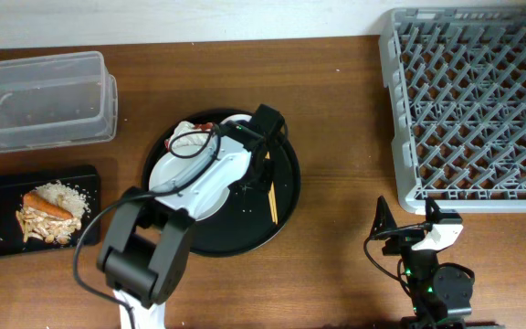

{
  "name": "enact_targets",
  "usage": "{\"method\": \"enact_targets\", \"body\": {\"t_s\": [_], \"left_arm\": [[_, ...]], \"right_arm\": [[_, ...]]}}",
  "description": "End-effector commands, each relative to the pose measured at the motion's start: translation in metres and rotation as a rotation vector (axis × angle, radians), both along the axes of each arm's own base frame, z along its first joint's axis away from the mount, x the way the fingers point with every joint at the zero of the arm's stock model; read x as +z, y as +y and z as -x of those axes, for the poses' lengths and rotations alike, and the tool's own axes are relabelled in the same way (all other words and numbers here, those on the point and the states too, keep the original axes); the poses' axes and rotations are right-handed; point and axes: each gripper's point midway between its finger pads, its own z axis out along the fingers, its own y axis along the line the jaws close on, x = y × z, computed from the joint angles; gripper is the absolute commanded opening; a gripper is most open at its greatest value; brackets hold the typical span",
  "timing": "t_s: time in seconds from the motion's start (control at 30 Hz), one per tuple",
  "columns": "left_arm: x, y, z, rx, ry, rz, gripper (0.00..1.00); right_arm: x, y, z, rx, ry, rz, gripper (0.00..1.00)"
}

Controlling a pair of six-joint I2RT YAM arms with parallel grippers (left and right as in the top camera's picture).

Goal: Sort waste into correct bins and load items into the dishwasher rack
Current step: 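Move the left gripper back to the brown lump on the tray, then grasp the brown mushroom-like lump with the left gripper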

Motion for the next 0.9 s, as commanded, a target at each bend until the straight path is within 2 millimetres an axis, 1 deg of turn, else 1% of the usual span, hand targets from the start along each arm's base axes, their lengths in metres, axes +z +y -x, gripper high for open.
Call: {"method": "enact_targets", "body": {"t_s": [0.0,0.13,0.4,0.5,0.87], "left_arm": [[-0.010,0.012,-0.006,-0.010,-0.024,-0.076,0.53],[-0.010,0.012,-0.012,-0.052,-0.049,-0.090,0.53],[-0.010,0.010,-0.015,-0.053,-0.064,-0.080,0.53],[-0.012,0.006,-0.012,-0.057,-0.051,-0.058,0.53],[-0.026,0.011,-0.006,-0.057,-0.042,-0.063,0.53]], "right_arm": [[-0.003,0.000,0.000,-0.003,0.003,0.011,0.98],[-0.003,0.000,0.000,-0.003,0.003,0.011,0.98],[-0.003,0.000,0.000,-0.003,0.003,0.011,0.98],[-0.003,0.000,0.000,-0.003,0.003,0.011,0.98],[-0.003,0.000,0.000,-0.003,0.003,0.011,0.98]]}}
